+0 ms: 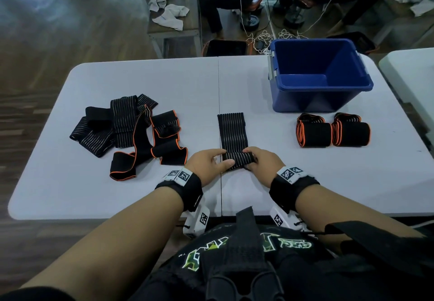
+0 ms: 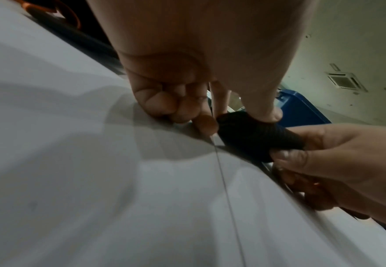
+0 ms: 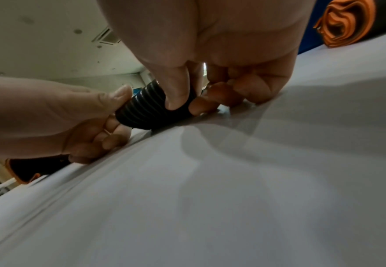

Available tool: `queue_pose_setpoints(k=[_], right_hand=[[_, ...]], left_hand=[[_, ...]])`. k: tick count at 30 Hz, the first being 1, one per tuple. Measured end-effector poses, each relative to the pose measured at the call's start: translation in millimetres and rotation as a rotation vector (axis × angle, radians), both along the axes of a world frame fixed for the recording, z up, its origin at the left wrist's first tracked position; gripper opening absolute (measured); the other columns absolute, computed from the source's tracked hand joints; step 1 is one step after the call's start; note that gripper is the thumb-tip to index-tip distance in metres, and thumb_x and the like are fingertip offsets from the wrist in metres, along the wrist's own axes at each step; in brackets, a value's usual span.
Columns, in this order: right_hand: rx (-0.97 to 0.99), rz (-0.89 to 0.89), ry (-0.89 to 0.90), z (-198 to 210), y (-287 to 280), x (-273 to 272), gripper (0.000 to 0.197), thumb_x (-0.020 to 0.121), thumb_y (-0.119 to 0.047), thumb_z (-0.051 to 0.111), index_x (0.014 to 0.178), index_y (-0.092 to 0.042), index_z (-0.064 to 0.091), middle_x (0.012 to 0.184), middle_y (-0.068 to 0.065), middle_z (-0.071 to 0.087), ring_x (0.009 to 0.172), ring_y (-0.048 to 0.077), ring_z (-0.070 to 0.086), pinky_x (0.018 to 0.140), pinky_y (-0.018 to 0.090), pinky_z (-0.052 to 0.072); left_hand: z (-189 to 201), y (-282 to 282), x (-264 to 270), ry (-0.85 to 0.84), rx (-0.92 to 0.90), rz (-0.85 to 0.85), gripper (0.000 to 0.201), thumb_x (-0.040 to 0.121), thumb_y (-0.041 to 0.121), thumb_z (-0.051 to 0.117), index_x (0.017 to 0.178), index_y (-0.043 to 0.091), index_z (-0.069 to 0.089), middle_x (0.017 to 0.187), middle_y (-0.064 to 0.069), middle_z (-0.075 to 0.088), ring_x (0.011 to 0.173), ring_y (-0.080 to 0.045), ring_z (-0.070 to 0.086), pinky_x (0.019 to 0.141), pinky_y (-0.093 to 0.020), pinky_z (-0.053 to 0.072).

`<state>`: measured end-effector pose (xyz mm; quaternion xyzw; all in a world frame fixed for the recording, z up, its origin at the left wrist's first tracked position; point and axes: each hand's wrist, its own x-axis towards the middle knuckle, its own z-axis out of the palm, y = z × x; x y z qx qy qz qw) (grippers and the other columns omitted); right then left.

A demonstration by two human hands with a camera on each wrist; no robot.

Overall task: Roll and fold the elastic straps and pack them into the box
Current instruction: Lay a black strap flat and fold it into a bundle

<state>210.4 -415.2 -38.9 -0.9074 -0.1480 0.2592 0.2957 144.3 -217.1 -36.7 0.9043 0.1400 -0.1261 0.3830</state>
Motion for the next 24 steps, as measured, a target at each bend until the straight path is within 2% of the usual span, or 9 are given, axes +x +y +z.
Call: queue_pose_setpoints(k=[4,7,9,11,13,15,17,21,24], right_hand=[[0.041,-0.040,0.015,2.2,0.4,4.1,0.022,0.092,-0.024,0.063,0.114,-0.025,0.066,0.104,0.000,0.071,0.097,0.021,0.064,0.083,0.032,0.049],[0.044,-0.063,0.040,4.6,0.7,5.6,0.014,0.093,-0.027,0.062,0.103,-0.020,0.069,0.095,0.001,0.071,0.091,0.022,0.064,0.074,0.029,0.046],[0.055,-0.094,0.093,5.7,1.1,7.4,0.019,0.094,-0.033,0.061,0.094,-0.015,0.069,0.089,0.005,0.071,0.085,0.024,0.066,0.070,0.030,0.047],[0.027,-0.124,0.136,6.9,2.3,10.1,0.031,0.095,-0.039,0.060,0.082,-0.011,0.066,0.079,0.007,0.068,0.073,0.024,0.063,0.064,0.029,0.044],[-0.030,-0.140,0.147,7.9,4.2,12.9,0.042,0.096,-0.044,0.058,0.072,-0.009,0.061,0.075,0.012,0.065,0.066,0.025,0.058,0.061,0.030,0.041],[-0.066,-0.147,0.145,8.8,6.3,14.0,0.049,0.097,-0.047,0.055,0.070,-0.007,0.061,0.080,0.020,0.070,0.065,0.027,0.057,0.064,0.031,0.043],[-0.088,-0.157,0.141,9.5,7.9,14.2,0.052,0.097,-0.050,0.051,0.072,-0.005,0.062,0.087,0.022,0.072,0.065,0.028,0.058,0.067,0.033,0.046],[-0.181,-0.177,0.151,10.6,10.9,12.7,0.056,0.096,-0.053,0.050,0.080,-0.002,0.066,0.083,0.017,0.071,0.064,0.027,0.058,0.061,0.031,0.043],[-0.216,-0.192,0.136,10.3,10.0,11.0,0.057,0.095,-0.055,0.050,0.074,-0.004,0.065,0.081,0.015,0.073,0.057,0.023,0.055,0.056,0.029,0.040]], left_hand=[[2.6,5.2,0.3,0.044,-0.023,-0.063,0.065,0.079,0.062,0.073,0.136,0.032,0.061,0.092,-0.002,0.073,0.090,-0.016,0.069,0.074,-0.022,0.048],[-0.6,0.9,-1.6,0.023,-0.025,-0.013,0.040,0.087,0.051,0.070,0.123,0.033,0.069,0.079,0.004,0.068,0.081,-0.012,0.065,0.072,-0.023,0.046],[-3.3,-3.1,-0.1,0.000,-0.018,0.043,0.026,0.094,0.049,0.061,0.107,0.031,0.075,0.075,0.008,0.068,0.084,-0.016,0.068,0.078,-0.029,0.053],[-4.5,-6.5,2.7,-0.001,-0.004,0.062,0.034,0.097,0.052,0.052,0.097,0.026,0.074,0.081,0.005,0.072,0.084,-0.017,0.067,0.081,-0.033,0.054],[-4.3,-8.6,5.1,0.007,0.011,0.071,0.044,0.099,0.053,0.048,0.084,0.017,0.069,0.077,0.001,0.069,0.075,-0.018,0.063,0.075,-0.034,0.051],[-1.2,-11.4,7.7,0.034,0.029,0.077,0.051,0.101,0.051,0.045,0.068,0.012,0.053,0.063,-0.002,0.053,0.061,-0.019,0.050,0.064,-0.033,0.042],[3.1,-15.4,11.6,0.093,0.062,0.073,0.052,0.103,0.050,0.042,0.064,0.015,0.045,0.060,-0.002,0.047,0.059,-0.021,0.046,0.063,-0.034,0.040],[9.4,-21.9,19.4,0.218,0.132,0.049,0.055,0.104,0.050,0.038,0.063,0.015,0.047,0.063,-0.002,0.051,0.068,-0.025,0.053,0.074,-0.036,0.045],[9.3,-25.0,24.5,0.270,0.179,0.031,0.055,0.105,0.050,0.037,0.064,0.015,0.049,0.065,-0.003,0.053,0.073,-0.027,0.056,0.072,-0.033,0.043]])
